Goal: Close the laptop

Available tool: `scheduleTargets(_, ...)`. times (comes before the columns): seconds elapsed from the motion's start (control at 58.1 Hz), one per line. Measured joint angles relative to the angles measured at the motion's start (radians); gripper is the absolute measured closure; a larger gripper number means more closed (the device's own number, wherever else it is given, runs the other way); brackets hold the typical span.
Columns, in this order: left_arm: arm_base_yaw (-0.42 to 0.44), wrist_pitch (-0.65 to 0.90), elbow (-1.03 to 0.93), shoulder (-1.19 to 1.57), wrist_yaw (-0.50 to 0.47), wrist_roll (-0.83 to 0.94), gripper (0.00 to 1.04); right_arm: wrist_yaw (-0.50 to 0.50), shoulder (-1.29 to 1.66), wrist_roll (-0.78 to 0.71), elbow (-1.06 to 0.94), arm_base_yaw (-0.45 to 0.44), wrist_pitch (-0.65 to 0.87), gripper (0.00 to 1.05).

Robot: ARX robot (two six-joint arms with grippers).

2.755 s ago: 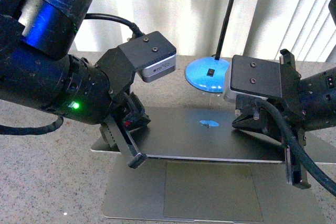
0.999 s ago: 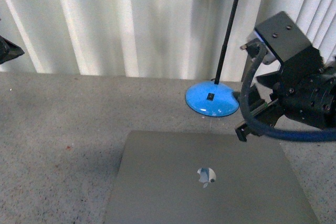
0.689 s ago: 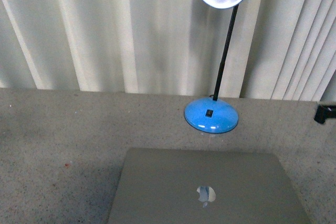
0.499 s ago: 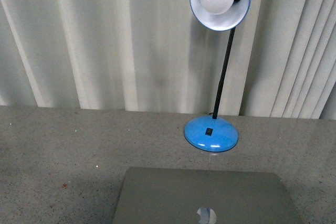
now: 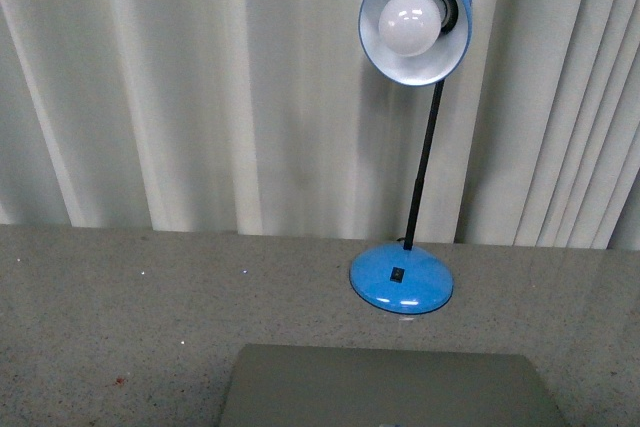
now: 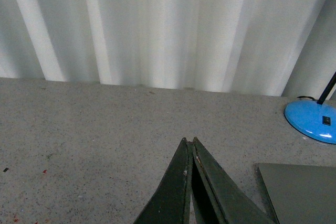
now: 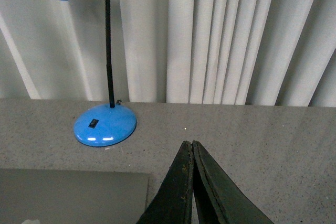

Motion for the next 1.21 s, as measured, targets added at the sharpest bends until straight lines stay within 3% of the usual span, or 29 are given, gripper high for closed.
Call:
scheduleTargets(0.516, 0.0, -0.343, -0.039, -0.41, -0.002, 0.0, 1.01, 0.0, -0.382, 0.0, -0.03, 0.0, -0.337, 1.02)
scheduleTargets(1.205, 0.0, -0.684, -0.039, -0.768, -0.002, 0.0, 1.01, 0.0, -0.685, 0.0, -0.03, 0.0, -0.63, 1.02)
